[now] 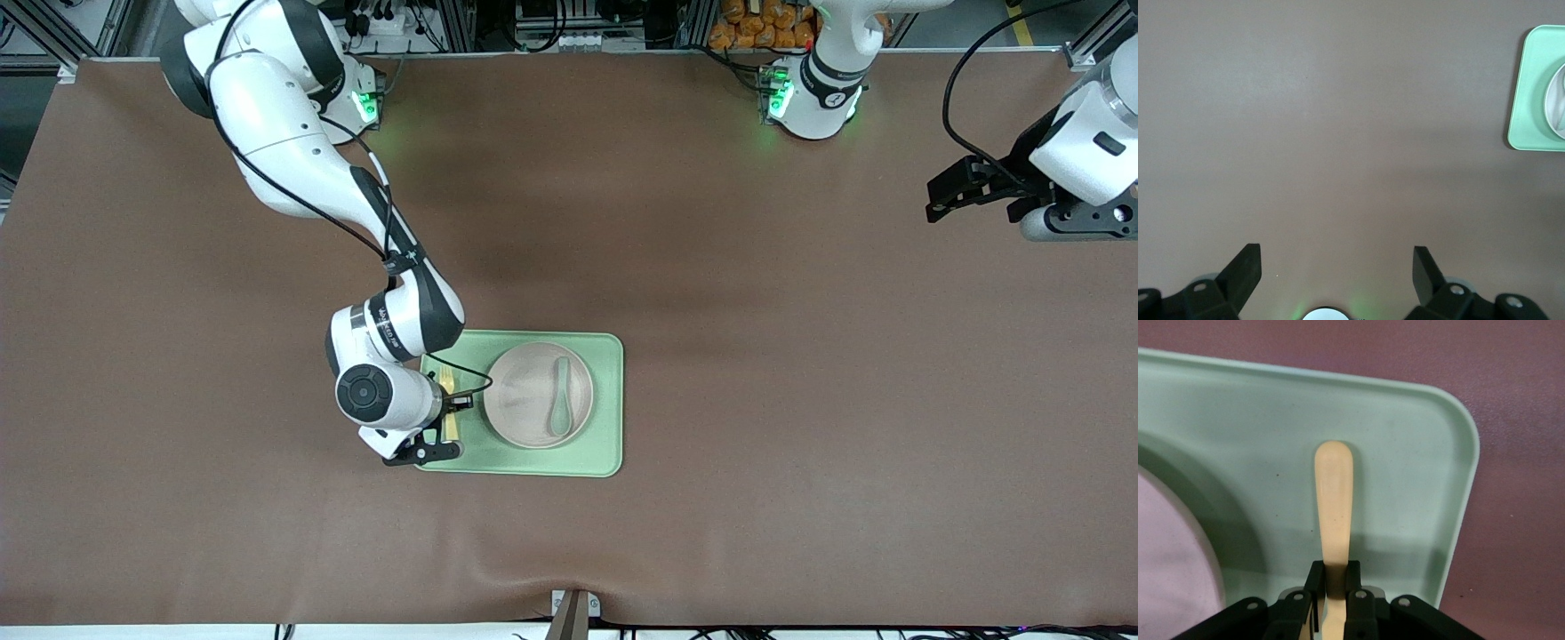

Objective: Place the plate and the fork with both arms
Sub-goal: 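Lift the fork with the right gripper and set it beside the plate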

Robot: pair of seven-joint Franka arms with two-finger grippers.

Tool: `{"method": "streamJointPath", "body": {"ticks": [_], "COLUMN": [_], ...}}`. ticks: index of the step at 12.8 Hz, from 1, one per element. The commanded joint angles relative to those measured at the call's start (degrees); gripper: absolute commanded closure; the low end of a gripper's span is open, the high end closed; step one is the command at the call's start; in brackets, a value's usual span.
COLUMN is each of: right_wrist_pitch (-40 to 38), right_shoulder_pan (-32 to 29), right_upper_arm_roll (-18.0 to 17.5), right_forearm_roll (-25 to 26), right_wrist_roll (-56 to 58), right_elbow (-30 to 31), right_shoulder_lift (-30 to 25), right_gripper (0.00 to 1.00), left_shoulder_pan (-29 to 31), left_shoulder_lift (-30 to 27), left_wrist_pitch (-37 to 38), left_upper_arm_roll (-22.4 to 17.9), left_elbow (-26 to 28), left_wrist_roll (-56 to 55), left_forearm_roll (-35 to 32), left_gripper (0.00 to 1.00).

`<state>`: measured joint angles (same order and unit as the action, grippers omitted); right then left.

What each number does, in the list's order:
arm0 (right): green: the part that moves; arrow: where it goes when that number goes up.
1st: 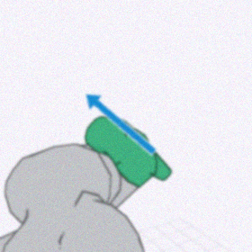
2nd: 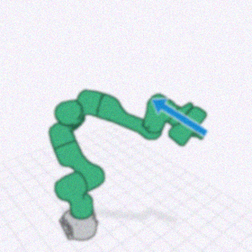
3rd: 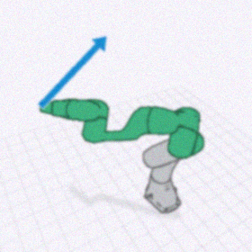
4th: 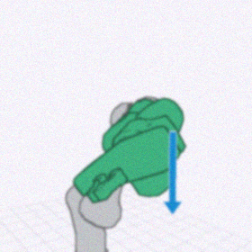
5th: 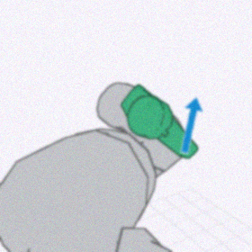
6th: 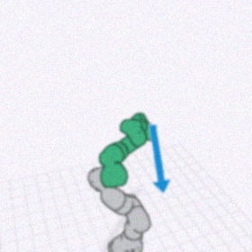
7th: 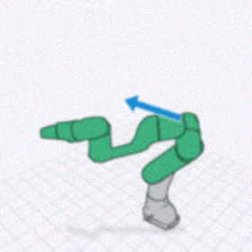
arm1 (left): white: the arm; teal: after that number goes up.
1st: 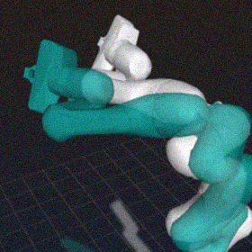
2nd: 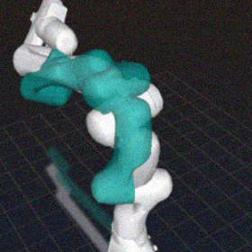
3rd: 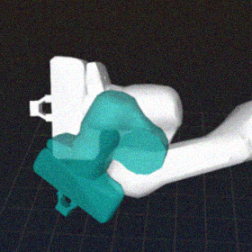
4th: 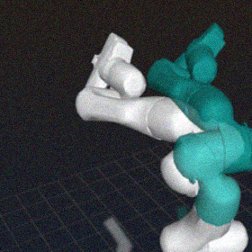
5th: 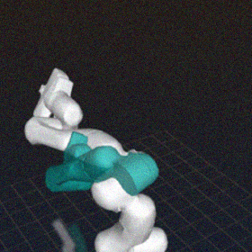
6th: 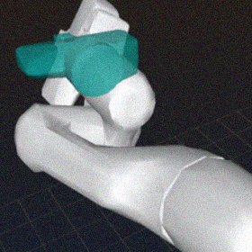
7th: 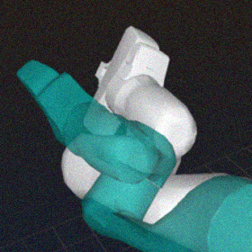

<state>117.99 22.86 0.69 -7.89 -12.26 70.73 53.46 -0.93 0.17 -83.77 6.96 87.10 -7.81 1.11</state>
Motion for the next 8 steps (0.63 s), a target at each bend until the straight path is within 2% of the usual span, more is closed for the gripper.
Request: {"method": "streamJointPath", "body": {"ticks": [1,3,5,8], "right_wrist_pitch": [0.1,0.0,-3.4,-7.5], "right_shoulder_pan": [-0.5,-0.4,-0.6,-3.7], "right_upper_arm_roll": [-0.4,-0.4,-0.1,-0.1], "right_forearm_roll": [-1.2,-1.1,-0.6,-0.6], "right_wrist_roll": [-0.5,-0.3,-0.1,0.4], "right_elbow": [1.8,1.6,1.3,0.5], "right_shoulder_lift": [-1.8,-3.0,-4.2,-7.0], "right_gripper": [0.00,0.00,0.00,0.00], "left_shoulder_pan": [0.5,0.5,0.5,0.5], "left_shoulder_lift": [-0.2,-0.2,-0.2,-0.2], "left_wrist_pitch": [-0.2,-0.2,-0.2,-0.1], "left_upper_arm_roll": [0.2,0.1,0.1,0.0], "left_elbow": [-0.4,-0.4,-0.4,-0.4], "left_wrist_roll": [1.3,1.3,1.3,1.4], "left_forearm_roll": [0.0,0.0,0.0,0.0], "left_gripper": [0.00,0.00,0.00,0.00]}}
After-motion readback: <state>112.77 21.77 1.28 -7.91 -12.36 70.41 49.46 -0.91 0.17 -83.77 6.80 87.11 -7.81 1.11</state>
